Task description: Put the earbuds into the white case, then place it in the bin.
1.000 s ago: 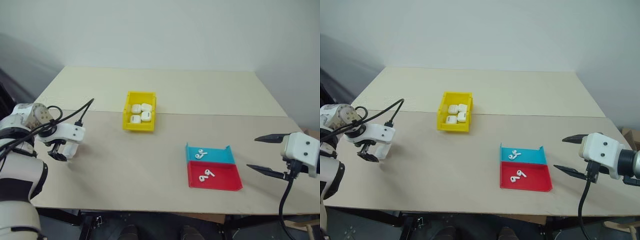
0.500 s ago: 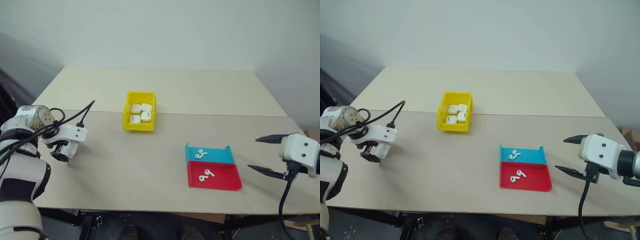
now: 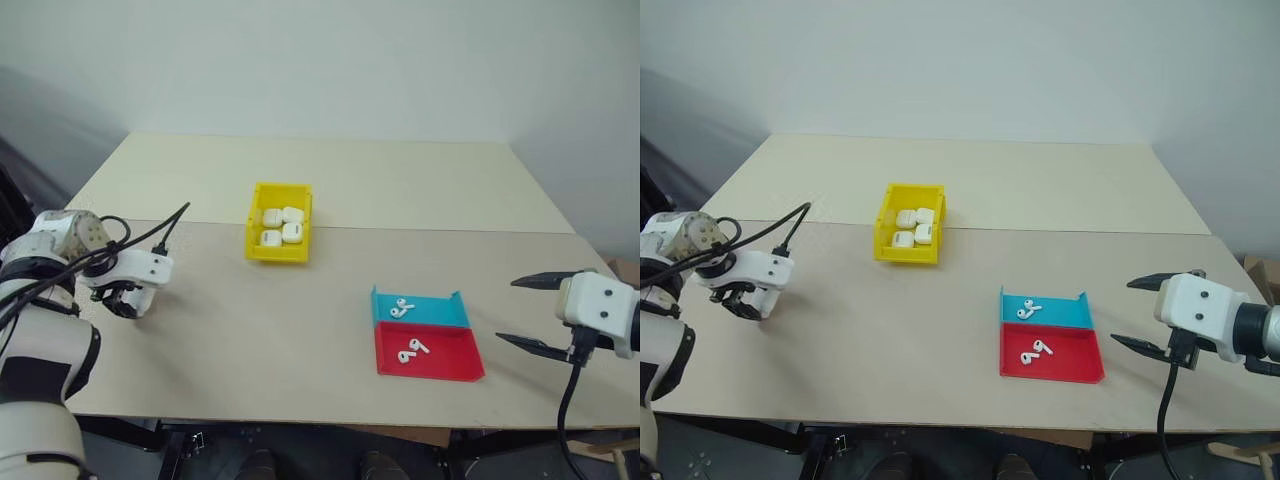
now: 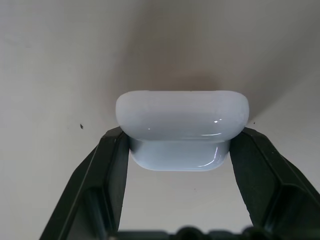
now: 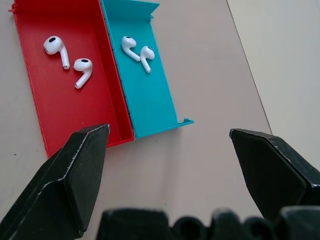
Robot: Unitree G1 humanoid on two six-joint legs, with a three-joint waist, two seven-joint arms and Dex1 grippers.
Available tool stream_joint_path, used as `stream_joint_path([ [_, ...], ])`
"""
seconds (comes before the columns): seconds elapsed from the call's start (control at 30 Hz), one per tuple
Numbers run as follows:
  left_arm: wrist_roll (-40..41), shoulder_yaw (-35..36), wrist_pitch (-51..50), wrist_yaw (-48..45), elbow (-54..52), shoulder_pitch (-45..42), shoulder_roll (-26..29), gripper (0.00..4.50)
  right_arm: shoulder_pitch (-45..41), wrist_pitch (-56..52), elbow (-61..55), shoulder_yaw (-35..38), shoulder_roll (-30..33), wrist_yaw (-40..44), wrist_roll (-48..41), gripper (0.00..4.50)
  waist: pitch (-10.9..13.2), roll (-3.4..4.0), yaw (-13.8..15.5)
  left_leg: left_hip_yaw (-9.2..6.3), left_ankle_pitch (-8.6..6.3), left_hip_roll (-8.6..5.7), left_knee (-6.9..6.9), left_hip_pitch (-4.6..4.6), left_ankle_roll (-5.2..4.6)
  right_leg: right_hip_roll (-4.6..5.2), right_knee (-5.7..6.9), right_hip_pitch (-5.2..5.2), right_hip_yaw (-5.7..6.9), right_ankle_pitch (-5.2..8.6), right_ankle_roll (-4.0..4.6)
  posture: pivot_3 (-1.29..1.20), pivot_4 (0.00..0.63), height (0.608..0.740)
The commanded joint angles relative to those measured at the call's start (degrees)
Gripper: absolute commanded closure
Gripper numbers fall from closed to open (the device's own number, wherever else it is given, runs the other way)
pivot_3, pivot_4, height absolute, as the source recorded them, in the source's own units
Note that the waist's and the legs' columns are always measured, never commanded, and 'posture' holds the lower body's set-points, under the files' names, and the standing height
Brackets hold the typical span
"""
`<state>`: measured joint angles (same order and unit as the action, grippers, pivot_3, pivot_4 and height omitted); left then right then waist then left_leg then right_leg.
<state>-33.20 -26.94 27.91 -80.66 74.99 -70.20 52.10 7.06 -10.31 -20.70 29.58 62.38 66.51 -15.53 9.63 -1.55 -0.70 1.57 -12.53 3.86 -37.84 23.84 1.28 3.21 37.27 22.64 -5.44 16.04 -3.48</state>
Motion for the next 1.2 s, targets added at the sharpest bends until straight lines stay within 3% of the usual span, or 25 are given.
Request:
stream_joint_path([
  [0.03, 8.4, 6.3, 1.6, -9.0, -4.0, -3.5, 1.0, 1.74, -0.7, -1.6, -1.5, 2.9, 2.2, 1.4, -1.5, 0.0, 0.0, 0.0, 0.0, 0.0, 0.0, 0.0, 0.0, 0.01, 0.0, 0.0, 0.0, 0.0, 0.0, 0.0, 0.0, 0.0, 0.15, 0.74],
  [0.17, 26.1, 3.4, -0.3, -11.8, -14.7, 0.5, 2.9, 1.74, -3.4, -1.7, -2.2, 2.7, 3.7, 2.0, -2.4, 0.0, 0.0, 0.01, 0.0, -0.01, 0.0, 0.0, -0.01, -0.04, 0.0, 0.02, 0.02, -0.04, 0.01, 0.0, 0.0, 0.0, 0.15, 0.74],
  [0.3, 51.5, 2.4, -13.7, -11.8, -42.0, 12.7, 8.2, 1.74, -5.4, -8.7, -5.5, 2.2, 9.8, 6.3, -5.5, 0.0, 0.0, 0.09, -1.1, 0.01, 0.0, 0.03, -0.01, -0.11, 0.0, 0.04, 0.38, 0.0, -0.1, 0.02, -0.02, 0.0, 0.15, 0.74],
  [0.4, 61.7, 10.8, -24.3, -10.4, -56.8, 21.9, 4.4, 1.74, -6.3, -10.9, -8.5, 0.2, 14.1, 9.0, -6.6, 0.0, 0.0, 0.09, -1.0, -0.02, 0.0, 0.04, -0.06, -0.16, 0.0, 0.05, 0.4, -0.04, -0.05, 0.03, -0.01, 0.0, 0.15, 0.74],
  [0.5, 68.7, 16.7, -31.3, -2.0, -69.3, 31.1, -1.3, 1.74, -8.8, -14.4, -11.6, -4.5, 18.8, 9.3, -7.6, 0.0, 0.0, 0.1, -0.8, -0.03, 0.01, 0.04, -0.16, -0.33, 0.0, 0.06, 0.44, -0.21, -0.04, 0.03, -0.02, 0.0, 0.15, 0.74],
  [0.63, 71.7, 20.9, -34.4, 5.8, -81.2, 41.4, -7.7, 1.74, -16.1, -18.7, -14.3, -14.3, 22.4, 7.0, -9.6, 0.0, 0.0, 0.09, -1.1, 0.01, 0.01, 0.03, -0.18, -0.55, 0.0, 0.06, 0.44, -0.34, -0.1, 0.03, -0.02, 0.0, 0.15, 0.74],
  [0.8, 75.9, 24.0, -39.9, 9.7, -90.6, 48.8, -10.1, 1.74, -27.7, -20.1, -16.9, -28.4, 20.8, 8.3, -7.9, 0.0, 0.0, 0.09, -1.4, 0.0, 0.01, 0.02, -0.17, -0.53, 0.0, 0.05, 0.43, -0.31, -0.11, 0.04, 0.0, 0.0, 0.15, 0.74],
  [0.97, 75.4, 25.1, -40.9, 11.3, -92.0, 51.7, -12.7, 1.74, -41.7, -28.0, -16.5, -43.7, 12.8, 9.2, -2.1, 0.0, 0.0, 0.09, -1.5, 0.0, 0.01, 0.01, -0.18, -0.57, 0.01, 0.07, 0.4, -0.33, -0.11, 0.03, 0.01, 0.0, 0.15, 0.74],
  [1.17, 74.8, 25.4, -41.9, 8.0, -92.7, 53.6, -11.3, 1.74, -52.6, -34.0, -13.2, -56.6, 4.2, 12.3, 4.7, 0.0, 0.0, 0.1, -1.5, 0.0, 0.0, 0.01, -0.16, -0.48, 0.0, 0.04, 0.4, -0.21, -0.09, 0.04, 0.05, 0.0, 0.15, 0.74],
  [1.2, 74.3, 25.7, -41.9, 7.7, -92.7, 53.8, -10.9, 1.74, -53.5, -33.9, -12.9, -58.2, 3.4, 12.9, 5.9, 0.39, 0.0, 0.1, -1.5, 0.0, 0.0, 0.01, -0.15, -0.48, 0.0, 0.05, 0.4, -0.21, -0.09, 0.05, 0.05, 0.0, 0.15, 0.74],
])
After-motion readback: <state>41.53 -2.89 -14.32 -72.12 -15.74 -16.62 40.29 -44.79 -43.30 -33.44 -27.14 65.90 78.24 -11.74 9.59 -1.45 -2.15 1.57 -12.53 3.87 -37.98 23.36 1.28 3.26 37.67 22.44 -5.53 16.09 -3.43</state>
